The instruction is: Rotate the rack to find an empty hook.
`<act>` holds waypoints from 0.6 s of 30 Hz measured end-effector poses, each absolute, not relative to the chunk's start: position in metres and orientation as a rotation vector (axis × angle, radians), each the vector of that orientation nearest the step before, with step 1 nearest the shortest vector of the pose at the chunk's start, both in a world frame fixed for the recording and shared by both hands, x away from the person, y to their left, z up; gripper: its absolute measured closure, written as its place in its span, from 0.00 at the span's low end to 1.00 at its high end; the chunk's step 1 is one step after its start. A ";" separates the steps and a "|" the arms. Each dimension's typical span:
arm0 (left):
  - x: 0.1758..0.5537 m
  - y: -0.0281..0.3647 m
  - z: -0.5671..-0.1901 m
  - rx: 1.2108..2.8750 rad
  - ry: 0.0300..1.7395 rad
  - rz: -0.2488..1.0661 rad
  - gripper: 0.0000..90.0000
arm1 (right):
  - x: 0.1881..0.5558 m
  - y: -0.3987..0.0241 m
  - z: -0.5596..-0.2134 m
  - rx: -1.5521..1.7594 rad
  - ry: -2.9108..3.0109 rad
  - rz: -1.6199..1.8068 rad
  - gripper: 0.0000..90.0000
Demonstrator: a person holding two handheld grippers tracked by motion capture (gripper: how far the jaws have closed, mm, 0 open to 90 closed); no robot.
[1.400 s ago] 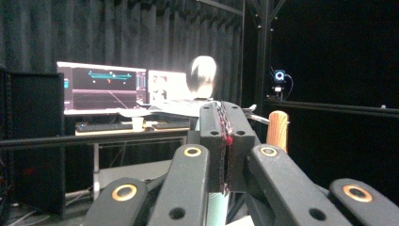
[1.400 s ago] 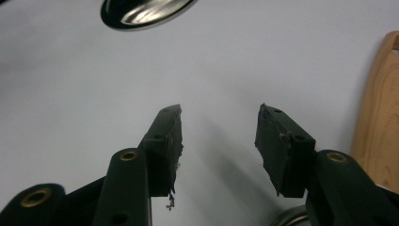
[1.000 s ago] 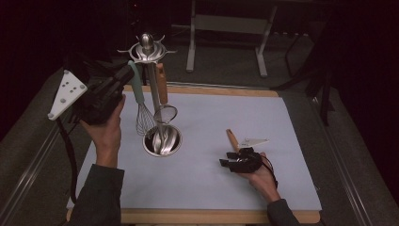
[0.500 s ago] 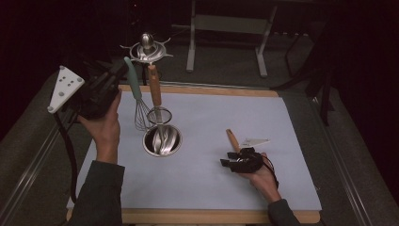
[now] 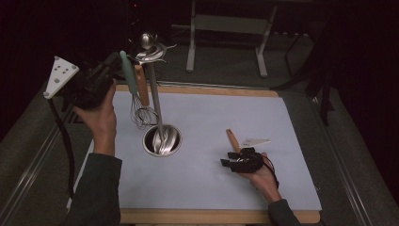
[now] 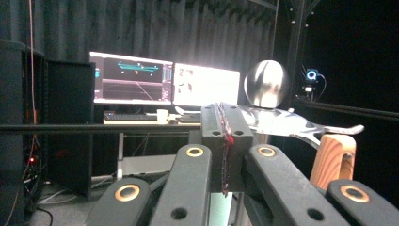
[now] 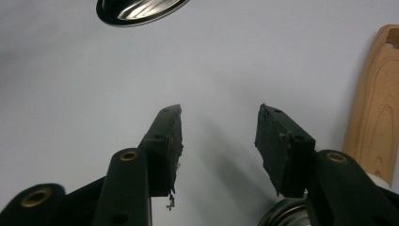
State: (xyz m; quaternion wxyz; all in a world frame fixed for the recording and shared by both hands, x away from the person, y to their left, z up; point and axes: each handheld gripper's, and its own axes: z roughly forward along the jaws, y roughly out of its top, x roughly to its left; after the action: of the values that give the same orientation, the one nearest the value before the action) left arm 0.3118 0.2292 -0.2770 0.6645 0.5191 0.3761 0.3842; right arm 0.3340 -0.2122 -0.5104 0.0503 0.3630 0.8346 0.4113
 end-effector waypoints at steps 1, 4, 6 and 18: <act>0.313 0.230 -0.277 1.171 0.854 0.865 1.00 | 0.334 -0.212 -0.510 1.106 2.541 1.252 0.56; 0.317 0.231 -0.277 1.166 0.871 0.860 1.00 | 0.334 -0.213 -0.510 1.108 2.537 1.253 0.56; 0.318 0.231 -0.277 1.165 0.876 0.858 1.00 | 0.334 -0.213 -0.510 1.106 2.536 1.255 0.56; 0.332 0.233 -0.272 1.172 0.925 0.850 1.00 | 0.334 -0.214 -0.509 1.101 2.532 1.255 0.56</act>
State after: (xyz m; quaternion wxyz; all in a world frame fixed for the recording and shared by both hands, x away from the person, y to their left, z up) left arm 0.3324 0.2326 -0.2718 0.6534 0.5164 0.4077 0.3745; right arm 0.3342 -0.2137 -0.5089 0.0540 0.3626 0.8336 0.4133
